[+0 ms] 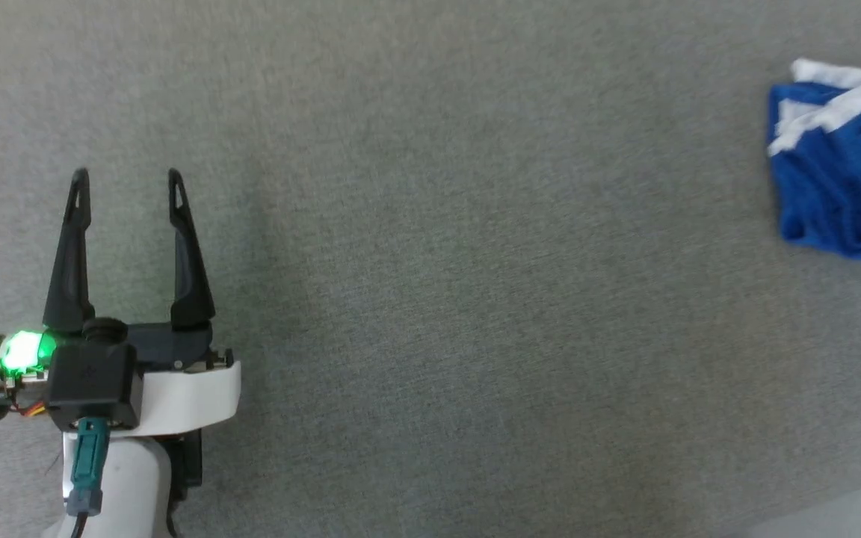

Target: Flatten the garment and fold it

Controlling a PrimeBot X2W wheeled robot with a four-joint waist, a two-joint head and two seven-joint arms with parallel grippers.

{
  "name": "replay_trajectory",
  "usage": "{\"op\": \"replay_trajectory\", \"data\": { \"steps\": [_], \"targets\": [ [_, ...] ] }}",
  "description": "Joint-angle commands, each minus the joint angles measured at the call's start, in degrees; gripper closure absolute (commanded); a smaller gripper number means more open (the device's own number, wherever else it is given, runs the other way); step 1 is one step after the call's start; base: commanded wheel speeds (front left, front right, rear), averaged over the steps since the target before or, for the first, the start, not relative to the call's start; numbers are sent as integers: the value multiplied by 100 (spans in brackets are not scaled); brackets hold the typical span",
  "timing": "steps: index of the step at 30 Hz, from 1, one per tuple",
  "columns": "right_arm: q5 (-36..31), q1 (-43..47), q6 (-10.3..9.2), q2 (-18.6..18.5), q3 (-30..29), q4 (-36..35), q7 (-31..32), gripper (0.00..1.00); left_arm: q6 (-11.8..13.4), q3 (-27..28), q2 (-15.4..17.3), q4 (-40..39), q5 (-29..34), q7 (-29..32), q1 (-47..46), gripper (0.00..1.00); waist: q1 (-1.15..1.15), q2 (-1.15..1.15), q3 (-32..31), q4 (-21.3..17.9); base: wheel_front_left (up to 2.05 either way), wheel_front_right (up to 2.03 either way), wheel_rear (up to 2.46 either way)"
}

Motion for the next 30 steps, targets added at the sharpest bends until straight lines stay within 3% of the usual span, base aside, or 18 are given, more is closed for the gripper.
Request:
{"op": "replay_trajectory", "data": {
  "steps": [1, 6, 8, 9, 15, 21, 26, 30],
  "targets": [
    [-94, -153, -13, 129, -49, 267, -60, 100, 67, -37, 38, -61, 40, -27, -110, 0, -2, 0, 379, 105, 0, 0, 0],
    [-71, -211, -13, 532, -113, 901, -141, 100, 173, -146, 41, -36, 12, -27, -183, 0, -2, 0, 340, 153, 0, 0, 0],
    [-30, -225, -13, 622, -140, 1089, -192, 51, 211, -190, 26, 0, -18, -27, -173, 0, -2, 0, 229, 154, 0, 0, 0],
    [-24, -236, -13, 644, -142, 1155, -225, 0, 232, -206, 15, 24, -35, -27, -159, 0, -2, 0, 153, 153, 0, 0, 0],
    [-204, -339, -13, 450, -88, 1232, -724, 0, 313, -284, -75, 228, -155, -27, -6, 0, -2, 0, -513, 215, 0, 0, 0],
    [-608, -481, -13, 344, -311, 981, -1783, 0, 330, -190, -118, 420, -285, -27, 322, 0, -2, 0, -1170, 340, 0, 0, 0],
    [-968, -422, -13, 645, -924, 705, -2958, 0, 278, -62, -163, 515, -377, -27, 572, 0, -2, 0, -1597, 558, 0, 0, 0],
    [-1380, -168, -13, 961, -1674, 302, -3238, 0, 223, 52, -212, 537, -407, -27, 753, 0, -2, 0, -1835, 777, 0, 0, 0]
  ]
}}
